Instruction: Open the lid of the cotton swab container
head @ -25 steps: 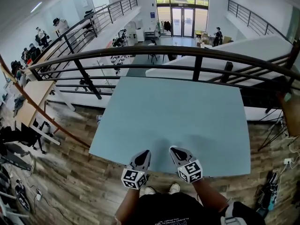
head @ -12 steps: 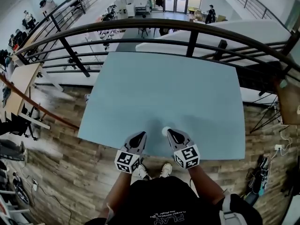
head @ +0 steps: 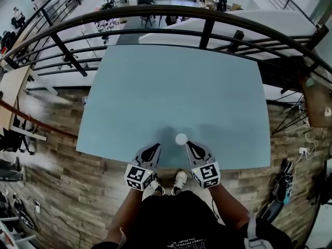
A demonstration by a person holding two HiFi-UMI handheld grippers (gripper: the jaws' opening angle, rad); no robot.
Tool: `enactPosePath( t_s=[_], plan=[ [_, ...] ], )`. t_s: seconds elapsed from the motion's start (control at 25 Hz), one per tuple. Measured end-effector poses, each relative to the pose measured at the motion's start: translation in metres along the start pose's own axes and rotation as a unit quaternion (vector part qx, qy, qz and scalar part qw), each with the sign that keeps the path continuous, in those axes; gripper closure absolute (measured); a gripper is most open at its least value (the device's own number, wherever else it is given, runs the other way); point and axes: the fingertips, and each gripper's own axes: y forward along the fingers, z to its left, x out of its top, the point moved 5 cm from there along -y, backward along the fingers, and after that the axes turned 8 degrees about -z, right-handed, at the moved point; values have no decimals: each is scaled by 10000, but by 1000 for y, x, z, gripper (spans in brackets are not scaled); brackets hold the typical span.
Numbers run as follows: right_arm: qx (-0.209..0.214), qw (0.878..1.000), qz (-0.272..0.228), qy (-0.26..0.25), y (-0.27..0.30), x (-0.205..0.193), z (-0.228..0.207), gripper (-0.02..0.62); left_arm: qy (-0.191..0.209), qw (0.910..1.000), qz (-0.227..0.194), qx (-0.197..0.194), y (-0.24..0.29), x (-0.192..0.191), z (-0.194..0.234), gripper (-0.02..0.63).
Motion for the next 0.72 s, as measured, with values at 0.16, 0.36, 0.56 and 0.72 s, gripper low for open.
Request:
enactPosePath(
  t_s=[0.16, 0.36, 0.56, 0.72],
  plan=[
    [-58, 9999, 87, 122, -2, -24, -4, 575, 7, 9999, 105, -68, 7, -15, 3, 594],
    [-37, 9996, 198, 214, 0, -43, -7, 574, -75, 9997, 197, -138, 11, -27, 3, 594],
    [-74, 9988, 408, 255, 6, -64, -9, 474, -111, 9995, 250, -161, 16, -38, 5, 594],
    [-84, 9975, 510, 472, 17, -78, -13, 430, -134, 9994, 289, -155, 22, -43, 8, 594]
  ],
)
